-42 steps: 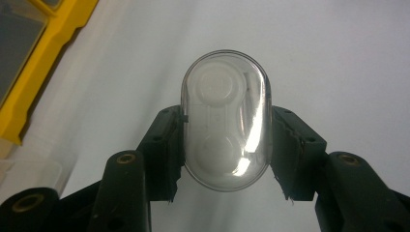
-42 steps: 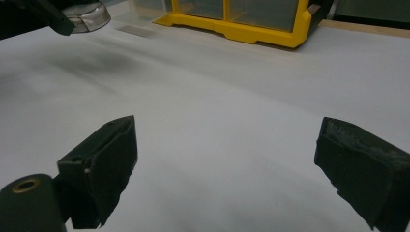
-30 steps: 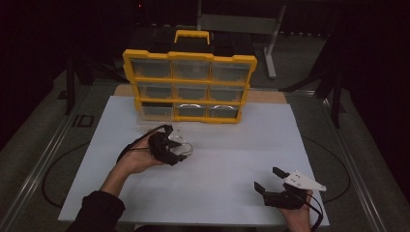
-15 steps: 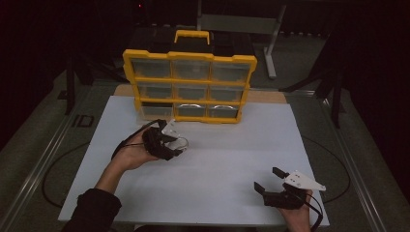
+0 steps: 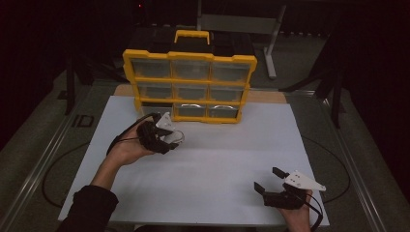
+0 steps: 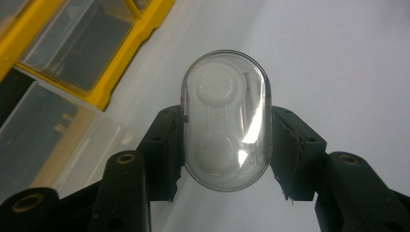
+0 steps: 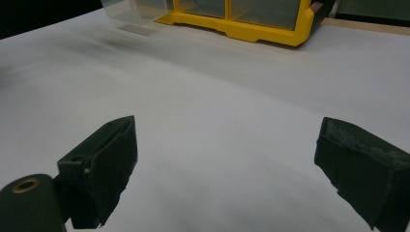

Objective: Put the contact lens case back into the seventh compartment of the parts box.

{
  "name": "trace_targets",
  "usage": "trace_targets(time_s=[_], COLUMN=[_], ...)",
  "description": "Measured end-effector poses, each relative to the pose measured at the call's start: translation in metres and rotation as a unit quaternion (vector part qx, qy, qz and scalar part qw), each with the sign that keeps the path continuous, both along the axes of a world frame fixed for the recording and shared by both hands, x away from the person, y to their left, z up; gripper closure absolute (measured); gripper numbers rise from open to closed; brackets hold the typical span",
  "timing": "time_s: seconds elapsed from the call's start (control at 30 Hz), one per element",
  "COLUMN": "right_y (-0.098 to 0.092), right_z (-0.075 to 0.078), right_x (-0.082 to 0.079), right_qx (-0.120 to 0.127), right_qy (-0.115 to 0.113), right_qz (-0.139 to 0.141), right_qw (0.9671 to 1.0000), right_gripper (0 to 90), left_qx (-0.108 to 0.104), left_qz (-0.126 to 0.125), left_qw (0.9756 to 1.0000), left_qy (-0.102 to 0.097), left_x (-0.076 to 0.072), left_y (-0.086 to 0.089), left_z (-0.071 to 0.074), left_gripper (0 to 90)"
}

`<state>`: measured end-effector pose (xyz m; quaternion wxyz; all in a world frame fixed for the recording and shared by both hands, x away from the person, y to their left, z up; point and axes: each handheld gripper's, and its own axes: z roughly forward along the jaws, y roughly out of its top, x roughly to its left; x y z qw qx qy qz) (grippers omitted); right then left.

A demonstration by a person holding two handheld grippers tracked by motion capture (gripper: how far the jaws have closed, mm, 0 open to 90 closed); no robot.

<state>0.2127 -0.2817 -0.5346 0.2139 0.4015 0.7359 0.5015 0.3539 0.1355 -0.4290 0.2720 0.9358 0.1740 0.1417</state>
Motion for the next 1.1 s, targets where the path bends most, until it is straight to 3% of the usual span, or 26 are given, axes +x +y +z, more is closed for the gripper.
trace_targets(time_s=[0.2, 0.7, 1.1], right_y=[0.000, 0.000, 0.000], right_z=[0.000, -0.001, -0.001], right_x=[0.000, 0.001, 0.001], right_qx=[0.000, 0.000, 0.002], right_qy=[0.000, 0.002, 0.003], right_qz=[-0.001, -0.001, 0.000], right_qw=[1.0000, 1.0000, 1.0000], right_gripper=[8.0, 8.0, 8.0], left_qx=[-0.009, -0.003, 0.004], left_qz=[0.008, 0.033, 0.082], left_qw=[0.9999, 0.9993, 0.9963], left_qy=[-0.006, -0.019, -0.025], left_x=[0.002, 0.014, 0.036], left_y=[0.005, 0.018, 0.034], left_z=[0.005, 0.021, 0.027], left_gripper=[49.7, 49.7, 49.7])
